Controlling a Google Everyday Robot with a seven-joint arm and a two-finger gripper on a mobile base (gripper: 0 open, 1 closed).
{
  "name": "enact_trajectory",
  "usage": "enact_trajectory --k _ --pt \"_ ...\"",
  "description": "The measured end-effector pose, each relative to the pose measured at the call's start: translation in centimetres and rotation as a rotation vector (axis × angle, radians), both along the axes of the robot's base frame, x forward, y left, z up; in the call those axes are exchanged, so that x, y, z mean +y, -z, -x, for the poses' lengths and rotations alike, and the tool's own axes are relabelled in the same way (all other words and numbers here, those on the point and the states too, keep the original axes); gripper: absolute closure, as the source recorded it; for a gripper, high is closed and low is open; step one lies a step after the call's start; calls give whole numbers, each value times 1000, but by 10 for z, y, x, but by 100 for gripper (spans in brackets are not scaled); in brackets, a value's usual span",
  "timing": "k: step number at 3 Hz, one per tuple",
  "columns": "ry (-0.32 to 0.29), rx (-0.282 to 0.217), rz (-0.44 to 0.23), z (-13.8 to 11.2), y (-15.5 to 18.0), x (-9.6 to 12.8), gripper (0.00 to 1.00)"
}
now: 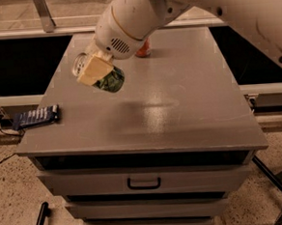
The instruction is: Place green can upright
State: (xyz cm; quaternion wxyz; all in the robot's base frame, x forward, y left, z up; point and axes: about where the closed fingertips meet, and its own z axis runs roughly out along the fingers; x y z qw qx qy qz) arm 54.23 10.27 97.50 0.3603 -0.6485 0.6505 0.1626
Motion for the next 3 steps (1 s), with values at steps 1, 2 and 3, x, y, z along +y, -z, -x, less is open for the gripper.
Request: enact_trajectory --k 1,2,3 --pt "11 19 -69 -1 -2 1 100" --pt "49 63 -237 0 -3 5 100" --pt "86 77 -361 0 -10 5 100"
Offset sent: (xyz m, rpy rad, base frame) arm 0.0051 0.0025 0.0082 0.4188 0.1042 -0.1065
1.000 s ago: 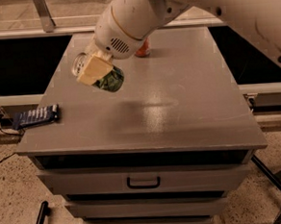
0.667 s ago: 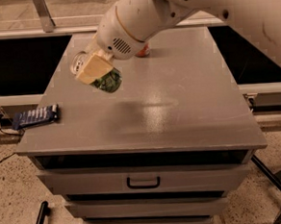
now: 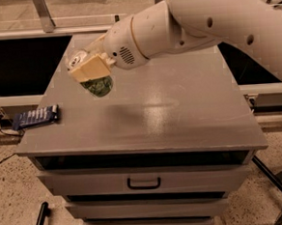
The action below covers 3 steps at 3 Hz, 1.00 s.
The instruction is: Place green can upright
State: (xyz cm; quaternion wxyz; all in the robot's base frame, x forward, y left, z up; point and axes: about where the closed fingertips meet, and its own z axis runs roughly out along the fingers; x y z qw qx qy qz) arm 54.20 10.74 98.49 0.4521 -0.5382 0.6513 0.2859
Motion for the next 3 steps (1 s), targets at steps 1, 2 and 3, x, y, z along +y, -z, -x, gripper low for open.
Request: enact_trajectory --k 1,2,3 --pt "39 40 -123 -3 0 -1 100" --pt "79 95 -208 -13 10 -3 100" --pt "162 162 -251 -31 25 -14 100"
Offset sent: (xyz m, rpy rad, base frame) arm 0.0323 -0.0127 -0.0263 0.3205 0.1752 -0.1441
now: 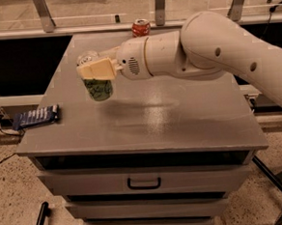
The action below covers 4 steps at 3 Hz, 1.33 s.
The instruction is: Place green can upright
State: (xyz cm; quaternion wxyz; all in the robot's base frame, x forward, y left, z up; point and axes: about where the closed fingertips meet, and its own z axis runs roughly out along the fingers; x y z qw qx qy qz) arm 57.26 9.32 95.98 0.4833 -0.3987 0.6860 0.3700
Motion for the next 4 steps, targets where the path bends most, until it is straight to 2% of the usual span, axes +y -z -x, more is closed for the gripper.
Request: enact_trajectory --k 1,2,3,4 --pt "0 0 0 0 0 0 100" --pt "8 1 -53 -5 -4 0 100" --pt "54 3 -150 -27 -16 -6 100" --pt "119 -3 -170 -51 -28 -10 100"
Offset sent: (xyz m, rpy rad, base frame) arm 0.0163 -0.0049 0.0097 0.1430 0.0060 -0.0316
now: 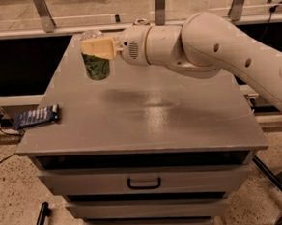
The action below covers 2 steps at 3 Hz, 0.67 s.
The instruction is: Place green can upright
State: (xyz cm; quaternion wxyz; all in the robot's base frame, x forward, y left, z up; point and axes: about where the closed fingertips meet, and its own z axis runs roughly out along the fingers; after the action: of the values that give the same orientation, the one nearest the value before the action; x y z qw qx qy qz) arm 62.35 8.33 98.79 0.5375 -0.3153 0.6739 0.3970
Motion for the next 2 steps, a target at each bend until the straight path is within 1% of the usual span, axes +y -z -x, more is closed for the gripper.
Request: enact_trajectory --k 1,2 --pt "73 30 25 -17 2 -10 100" --pt "120 72 48 -28 9 -20 100"
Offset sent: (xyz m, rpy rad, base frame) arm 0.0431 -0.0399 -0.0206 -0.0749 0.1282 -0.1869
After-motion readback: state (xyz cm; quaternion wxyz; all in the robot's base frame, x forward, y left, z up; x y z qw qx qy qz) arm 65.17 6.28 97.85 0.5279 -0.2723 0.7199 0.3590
